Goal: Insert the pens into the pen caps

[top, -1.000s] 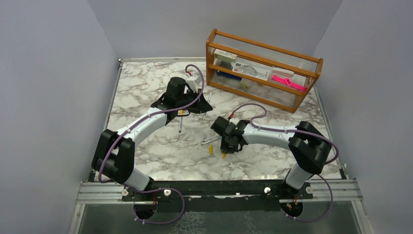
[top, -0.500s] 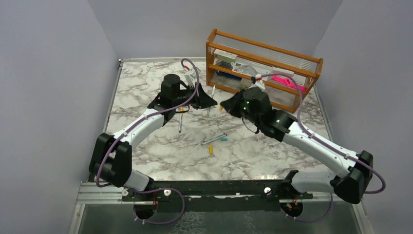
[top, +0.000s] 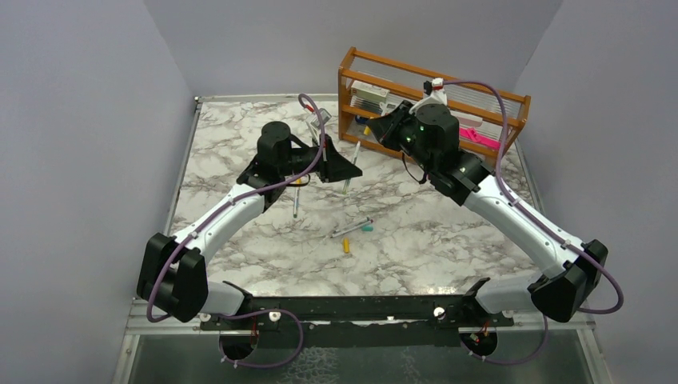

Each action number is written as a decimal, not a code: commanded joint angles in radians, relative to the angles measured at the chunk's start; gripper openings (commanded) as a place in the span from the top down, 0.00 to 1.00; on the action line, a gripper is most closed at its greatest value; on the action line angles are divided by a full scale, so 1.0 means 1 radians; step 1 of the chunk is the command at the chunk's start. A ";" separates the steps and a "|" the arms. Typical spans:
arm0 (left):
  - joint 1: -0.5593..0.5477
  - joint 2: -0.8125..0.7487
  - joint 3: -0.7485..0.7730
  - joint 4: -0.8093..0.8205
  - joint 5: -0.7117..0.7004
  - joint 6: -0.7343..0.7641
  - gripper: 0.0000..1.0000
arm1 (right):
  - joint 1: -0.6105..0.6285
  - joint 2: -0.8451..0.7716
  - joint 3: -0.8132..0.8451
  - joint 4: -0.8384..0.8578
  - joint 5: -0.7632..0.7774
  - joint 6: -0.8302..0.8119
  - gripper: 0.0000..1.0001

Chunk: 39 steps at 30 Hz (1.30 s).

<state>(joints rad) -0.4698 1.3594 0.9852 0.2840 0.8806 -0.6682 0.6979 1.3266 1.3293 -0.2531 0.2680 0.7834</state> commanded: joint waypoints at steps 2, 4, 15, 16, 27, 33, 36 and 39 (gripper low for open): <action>-0.003 -0.031 0.013 -0.006 0.043 0.029 1.00 | -0.002 0.015 0.052 0.021 -0.059 -0.075 0.99; -0.004 -0.029 0.032 -0.049 0.031 0.060 1.00 | -0.002 0.014 0.053 0.020 -0.078 -0.075 0.99; -0.005 -0.017 0.076 -0.138 0.016 0.130 1.00 | -0.001 -0.016 -0.001 -0.037 -0.125 -0.053 0.99; -0.004 -0.018 0.077 -0.137 0.016 0.130 1.00 | -0.001 -0.023 -0.009 -0.038 -0.125 -0.048 0.99; -0.004 -0.018 0.064 -0.120 0.021 0.126 1.00 | -0.002 -0.064 -0.036 -0.034 -0.120 -0.029 0.99; -0.004 -0.025 0.059 -0.119 0.027 0.123 1.00 | -0.001 -0.051 0.001 -0.036 -0.113 -0.052 0.99; -0.004 -0.025 0.058 -0.118 0.029 0.121 1.00 | -0.002 -0.053 -0.007 -0.024 -0.123 -0.054 0.99; -0.004 -0.025 0.059 -0.115 0.033 0.118 1.00 | -0.002 -0.059 -0.024 0.004 -0.130 -0.052 0.99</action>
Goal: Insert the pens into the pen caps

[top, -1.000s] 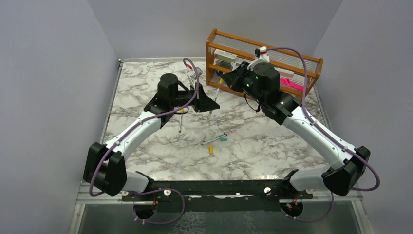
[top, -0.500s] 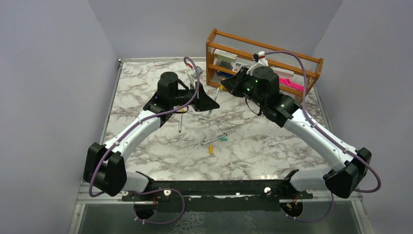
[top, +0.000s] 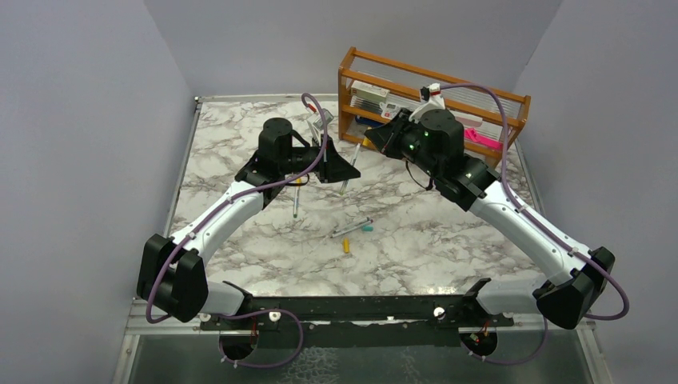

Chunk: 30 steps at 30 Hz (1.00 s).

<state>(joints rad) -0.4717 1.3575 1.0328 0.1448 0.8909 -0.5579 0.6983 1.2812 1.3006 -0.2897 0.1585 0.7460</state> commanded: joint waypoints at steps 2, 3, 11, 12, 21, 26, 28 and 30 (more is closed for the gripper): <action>-0.002 -0.023 0.010 0.028 0.030 0.004 1.00 | -0.002 -0.019 -0.005 0.054 -0.021 -0.013 0.99; -0.002 -0.024 0.010 0.028 0.033 0.003 1.00 | -0.003 -0.019 -0.007 0.061 -0.023 -0.015 0.99; -0.007 -0.023 0.010 0.028 0.043 0.001 1.00 | -0.003 -0.010 -0.013 0.080 -0.038 -0.011 0.99; -0.007 -0.022 0.010 0.030 0.043 0.002 1.00 | -0.002 -0.012 -0.015 0.080 -0.041 -0.010 0.99; -0.012 -0.012 0.022 0.036 0.045 0.000 1.00 | -0.002 -0.019 -0.049 0.088 -0.050 0.002 0.99; -0.012 -0.009 0.023 0.037 0.044 0.000 1.00 | -0.002 -0.026 -0.057 0.093 -0.051 0.009 0.99; -0.012 -0.007 0.020 0.039 0.041 -0.002 1.00 | -0.002 -0.027 -0.055 0.091 -0.053 0.009 0.99; -0.012 -0.005 0.020 0.041 0.037 -0.002 1.00 | -0.002 -0.029 -0.054 0.091 -0.055 0.007 0.99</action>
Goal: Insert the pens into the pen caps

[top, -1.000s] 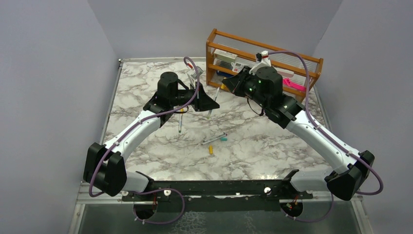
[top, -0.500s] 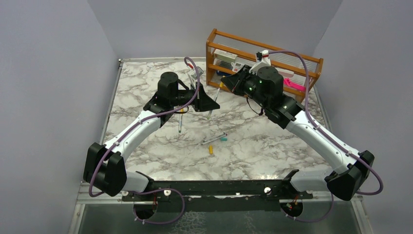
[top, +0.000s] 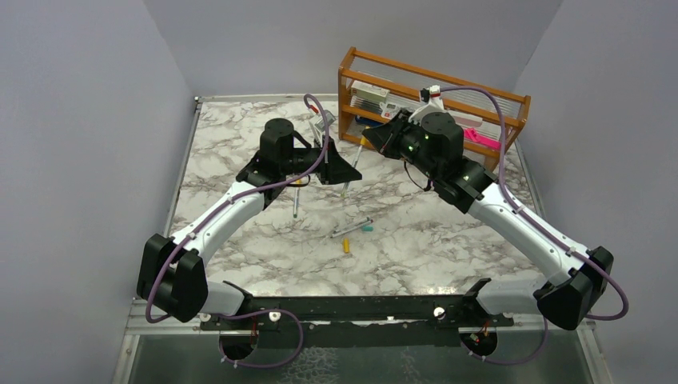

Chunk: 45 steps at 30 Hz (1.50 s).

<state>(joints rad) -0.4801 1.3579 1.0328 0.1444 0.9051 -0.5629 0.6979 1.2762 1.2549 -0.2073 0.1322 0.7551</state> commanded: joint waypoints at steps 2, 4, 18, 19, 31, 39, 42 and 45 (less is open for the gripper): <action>-0.003 -0.004 0.019 0.041 0.014 -0.001 1.00 | -0.001 -0.025 -0.009 0.006 -0.032 -0.004 0.99; -0.003 -0.003 0.020 0.045 0.007 -0.005 1.00 | -0.001 -0.026 -0.009 0.001 -0.038 -0.002 0.99; -0.003 0.014 0.022 0.066 -0.025 -0.023 1.00 | -0.002 -0.052 -0.048 -0.004 -0.069 0.017 0.99; -0.004 0.016 0.025 0.067 -0.028 -0.022 1.00 | -0.003 -0.052 -0.048 -0.006 -0.077 0.019 0.99; -0.003 0.026 0.025 0.067 -0.029 -0.021 1.00 | -0.002 -0.056 -0.081 0.027 -0.139 0.023 0.99; -0.003 0.029 0.068 0.096 -0.086 -0.038 1.00 | 0.001 -0.046 -0.106 -0.002 -0.214 0.001 0.99; -0.004 0.046 0.105 0.121 -0.100 -0.055 1.00 | 0.008 -0.040 -0.114 -0.023 -0.246 -0.009 0.99; -0.003 0.067 0.152 0.130 -0.106 -0.057 1.00 | 0.017 -0.039 -0.132 -0.030 -0.272 -0.008 0.99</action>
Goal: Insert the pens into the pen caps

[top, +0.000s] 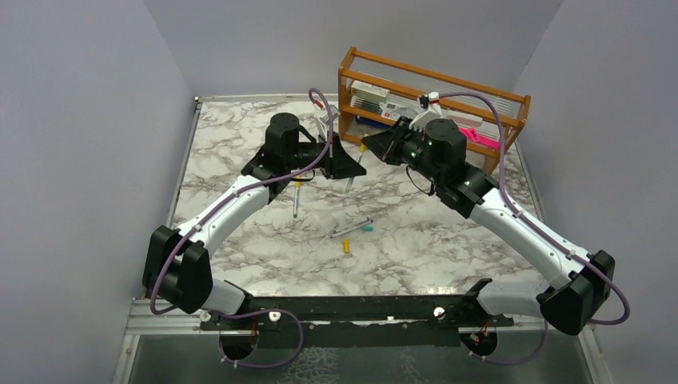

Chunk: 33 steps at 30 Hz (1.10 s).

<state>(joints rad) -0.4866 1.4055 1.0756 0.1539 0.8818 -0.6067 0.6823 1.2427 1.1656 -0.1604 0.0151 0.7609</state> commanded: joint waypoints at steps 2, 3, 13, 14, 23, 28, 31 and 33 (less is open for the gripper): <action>0.003 0.034 0.140 0.123 -0.084 -0.011 1.00 | 0.038 -0.005 -0.060 -0.078 -0.177 -0.011 0.99; 0.003 0.043 0.158 0.126 -0.081 -0.011 1.00 | 0.040 -0.002 -0.066 -0.080 -0.191 -0.011 0.99; 0.003 0.111 0.282 0.136 -0.079 -0.001 1.00 | 0.057 0.015 -0.103 -0.133 -0.284 -0.010 0.99; 0.003 0.118 0.283 0.136 -0.085 -0.003 1.00 | 0.057 0.012 -0.111 -0.133 -0.287 -0.009 0.99; 0.018 0.154 0.398 0.138 -0.121 -0.008 1.00 | 0.077 0.021 -0.149 -0.119 -0.319 -0.003 0.99; 0.030 0.150 0.384 0.138 -0.111 -0.008 1.00 | 0.077 -0.008 -0.162 -0.090 -0.299 0.021 0.99; 0.029 0.134 0.333 0.138 -0.082 -0.008 1.00 | 0.077 -0.041 -0.166 -0.016 -0.254 0.060 0.99; 0.029 0.113 0.264 0.131 -0.069 0.002 1.00 | 0.076 -0.062 -0.161 0.028 -0.218 0.079 0.99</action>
<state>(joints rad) -0.4889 1.5646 1.3499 -0.0010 0.9630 -0.6144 0.6586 1.1942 1.0611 0.0589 0.0643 0.7681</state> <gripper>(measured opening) 0.090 0.068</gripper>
